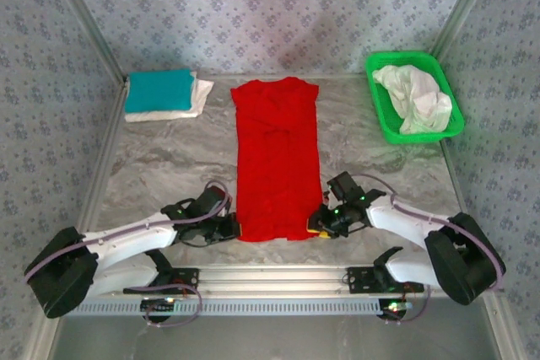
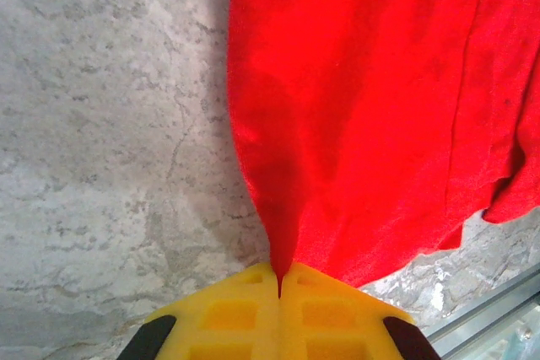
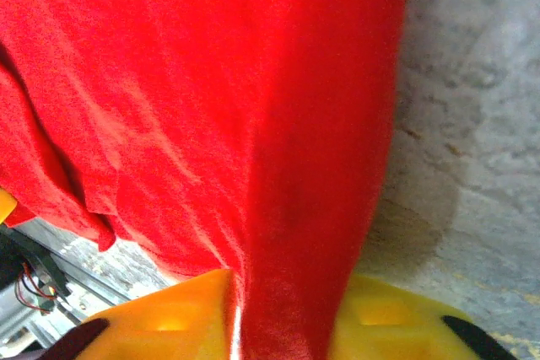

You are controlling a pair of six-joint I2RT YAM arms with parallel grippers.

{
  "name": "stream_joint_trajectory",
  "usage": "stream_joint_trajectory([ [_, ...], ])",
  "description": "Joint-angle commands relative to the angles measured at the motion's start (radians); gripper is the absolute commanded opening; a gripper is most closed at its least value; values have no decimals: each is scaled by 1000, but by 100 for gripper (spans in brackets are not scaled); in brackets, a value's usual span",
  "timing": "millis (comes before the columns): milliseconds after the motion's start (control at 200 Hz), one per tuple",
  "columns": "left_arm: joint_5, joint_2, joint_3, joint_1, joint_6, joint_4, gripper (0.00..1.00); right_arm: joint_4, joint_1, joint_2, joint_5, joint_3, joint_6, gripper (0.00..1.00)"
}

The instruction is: Fold and stack the t-shirts

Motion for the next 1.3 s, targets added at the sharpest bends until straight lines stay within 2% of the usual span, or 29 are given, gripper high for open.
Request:
stream_joint_trajectory([
  [0,-5,5,-7,5,-11,15,0,-17,9,7,22,6,22,14],
  [155,-16,-22,-13,6,-14,16,0,-66,1,-46,68,35,14,0],
  [360,-14,-71,-38,6,-12,59,0,-51,-7,-68,36,31,11,0],
  [565,9,-94,-45,-23,-15,29,0,-64,30,-119,19,-12,25,0],
  [814,0,-228,-85,-113,-101,-46,0,-166,98,-320,43,-88,127,0],
  [959,-23,-272,-2,-114,-19,-136,0,-245,98,-362,59,-19,146,0],
  [1034,-40,-251,65,-71,44,-165,0,-275,78,-322,62,46,111,0],
  [1189,105,-152,164,156,148,-82,0,-288,-21,-166,35,216,-23,0],
  [1294,148,-27,287,248,264,-95,0,-300,-101,-37,1,342,-129,0],
])
